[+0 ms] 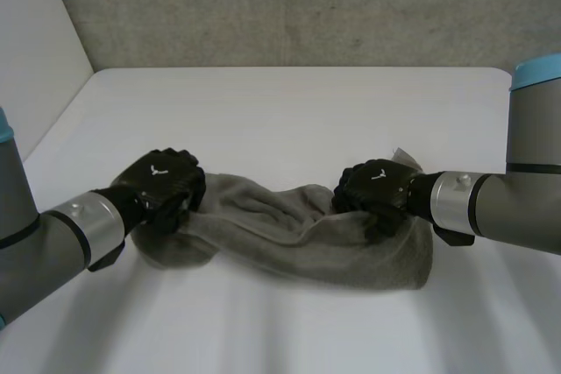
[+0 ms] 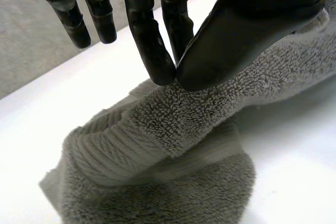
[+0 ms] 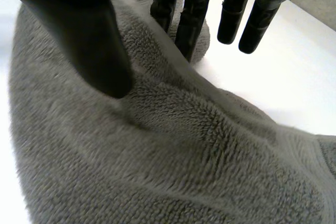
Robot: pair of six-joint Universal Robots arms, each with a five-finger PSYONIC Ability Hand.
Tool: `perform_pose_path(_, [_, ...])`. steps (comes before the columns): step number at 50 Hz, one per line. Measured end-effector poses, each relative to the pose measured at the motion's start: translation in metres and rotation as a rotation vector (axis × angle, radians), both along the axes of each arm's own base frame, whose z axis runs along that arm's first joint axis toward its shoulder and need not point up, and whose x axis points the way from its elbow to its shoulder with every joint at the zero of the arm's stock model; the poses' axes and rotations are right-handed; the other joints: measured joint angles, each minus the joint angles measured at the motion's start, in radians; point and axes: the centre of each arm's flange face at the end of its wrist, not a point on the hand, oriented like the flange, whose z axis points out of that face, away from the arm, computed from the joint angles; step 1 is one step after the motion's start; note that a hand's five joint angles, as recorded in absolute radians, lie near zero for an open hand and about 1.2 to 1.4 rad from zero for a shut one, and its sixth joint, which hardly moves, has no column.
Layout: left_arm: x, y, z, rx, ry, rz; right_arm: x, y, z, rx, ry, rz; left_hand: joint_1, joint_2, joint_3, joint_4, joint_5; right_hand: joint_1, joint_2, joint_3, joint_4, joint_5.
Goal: Fold the towel.
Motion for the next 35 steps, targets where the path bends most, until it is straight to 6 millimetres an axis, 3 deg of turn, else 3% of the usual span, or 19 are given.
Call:
perform_pose_path(9, [0.005, -0.002, -0.004, 0.005, 0.005, 0.016, -0.006, 0.006, 0.003, 0.012, -0.004, -0.01, -0.048, -0.078, 0.0, 0.0, -0.079, 0.283, 0.269, 0.0, 0.0, 0.306])
perform_pose_path(16, [0.005, 0.004, -0.013, 0.039, -0.001, 0.008, -0.011, 0.022, 0.006, 0.032, -0.005, -0.006, -0.615, -0.657, 0.0, 0.0, -0.668, 0.289, 0.272, 0.0, 0.0, 0.316])
perform_pose_path(35, [-0.011, -0.003, -0.01, 0.001, 0.012, -0.034, -0.014, 0.035, 0.002, 0.032, -0.046, -0.038, -0.659, -0.7, 0.0, 0.0, -0.732, 0.29, 0.272, 0.0, 0.0, 0.316])
